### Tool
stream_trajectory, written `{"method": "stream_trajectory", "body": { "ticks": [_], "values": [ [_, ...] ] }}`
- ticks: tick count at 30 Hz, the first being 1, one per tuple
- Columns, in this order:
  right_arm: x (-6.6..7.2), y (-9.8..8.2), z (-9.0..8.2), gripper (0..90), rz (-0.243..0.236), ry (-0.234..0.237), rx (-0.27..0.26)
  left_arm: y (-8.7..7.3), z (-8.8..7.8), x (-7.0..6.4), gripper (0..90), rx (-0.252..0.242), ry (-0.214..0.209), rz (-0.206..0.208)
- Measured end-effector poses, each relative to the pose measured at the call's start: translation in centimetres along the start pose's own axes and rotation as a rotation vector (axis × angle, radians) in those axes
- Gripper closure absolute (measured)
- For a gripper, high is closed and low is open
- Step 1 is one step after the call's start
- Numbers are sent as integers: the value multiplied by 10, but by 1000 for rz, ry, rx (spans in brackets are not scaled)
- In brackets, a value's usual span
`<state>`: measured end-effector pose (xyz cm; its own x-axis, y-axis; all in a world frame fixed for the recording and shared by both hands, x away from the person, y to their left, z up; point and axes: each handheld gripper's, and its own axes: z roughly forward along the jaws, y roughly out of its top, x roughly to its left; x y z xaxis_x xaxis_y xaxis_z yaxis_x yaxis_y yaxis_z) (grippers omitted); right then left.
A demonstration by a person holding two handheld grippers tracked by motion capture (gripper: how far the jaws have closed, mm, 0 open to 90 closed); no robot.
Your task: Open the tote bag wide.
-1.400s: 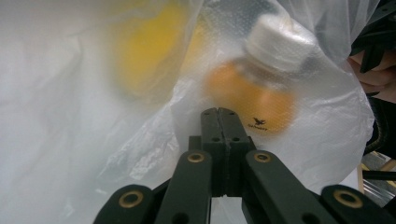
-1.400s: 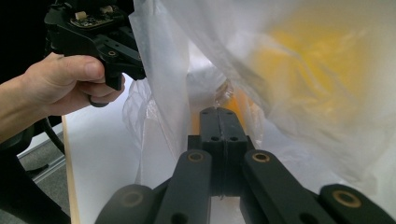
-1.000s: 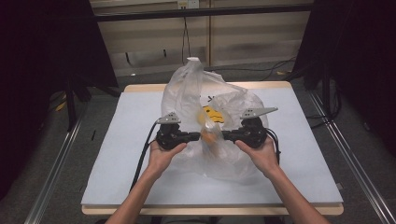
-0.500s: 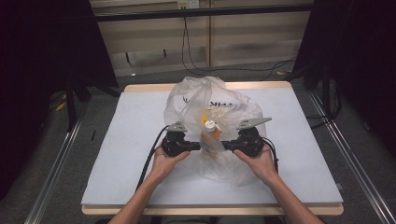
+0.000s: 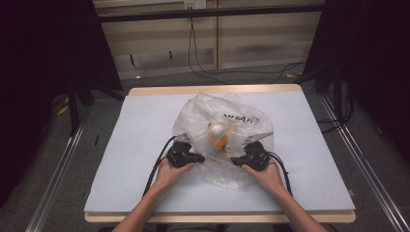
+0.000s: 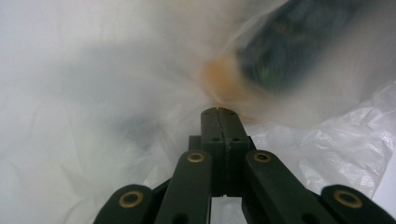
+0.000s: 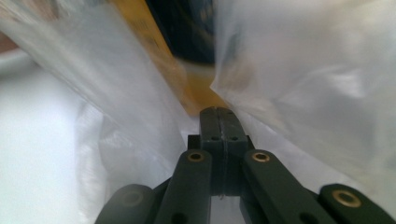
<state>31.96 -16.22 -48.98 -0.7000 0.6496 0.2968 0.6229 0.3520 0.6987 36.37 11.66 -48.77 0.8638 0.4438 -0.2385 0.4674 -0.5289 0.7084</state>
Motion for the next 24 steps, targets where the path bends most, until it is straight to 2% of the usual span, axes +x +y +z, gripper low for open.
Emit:
{"method": "stream_trajectory", "body": {
  "ticks": [2, 4, 5, 6, 7, 8, 9, 10, 11, 12, 13, 14, 15, 16, 21, 22, 24],
  "values": [
    [-2, 1, 0, 900, 12, -3, -4, -1, 0, -1, 900, -8, -2, -11],
    [-2, 1, 0, 900, 10, -8, -7, 0, 2, -9, 900, -61, -21, -52],
    [-1, 1, -2, 900, 12, -5, -17, 1, -3, -10, 900, -45, -42, -25],
    [-1, 2, -5, 900, 21, 13, -36, 2, -5, -15, 900, -74, -39, -30],
    [-1, 2, -5, 900, 21, 13, -36, 2, -5, -15, 900, -74, -39, -30],
    [0, 5, -10, 900, 13, 25, -62, 3, -8, -18, 900, -78, -43, -19],
    [4, 11, -21, 900, 6, 29, -107, 2, -17, -23, 900, -74, -58, 11],
    [4, 11, -21, 900, 6, 29, -107, 2, -17, -23, 900, -74, -58, 11],
    [6, 15, -28, 900, -7, 27, -129, 3, -24, -28, 900, -122, -63, -1],
    [6, 15, -28, 900, -7, 27, -129, 3, -24, -28, 900, -122, -63, -1],
    [9, 19, -34, 900, -12, 32, -153, 4, -32, -32, 900, -162, -73, -7],
    [9, 19, -34, 900, -12, 32, -153, 4, -32, -32, 900, -162, -73, -7],
    [13, 21, -41, 900, -12, 34, -181, 6, -38, -35, 900, -181, -83, 6],
    [15, 22, -43, 900, -11, 37, -188, 5, -40, -39, 900, -193, -92, -5],
    [24, 28, -52, 900, -32, 44, -211, 5, -45, -47, 900, -191, -108, 17],
    [27, 31, -55, 900, -44, 46, -217, 6, -49, -53, 900, -220, -108, 13],
    [29, 33, -57, 900, -50, 43, -219, 6, -52, -54, 900, -223, -110, 17]
  ]
}}
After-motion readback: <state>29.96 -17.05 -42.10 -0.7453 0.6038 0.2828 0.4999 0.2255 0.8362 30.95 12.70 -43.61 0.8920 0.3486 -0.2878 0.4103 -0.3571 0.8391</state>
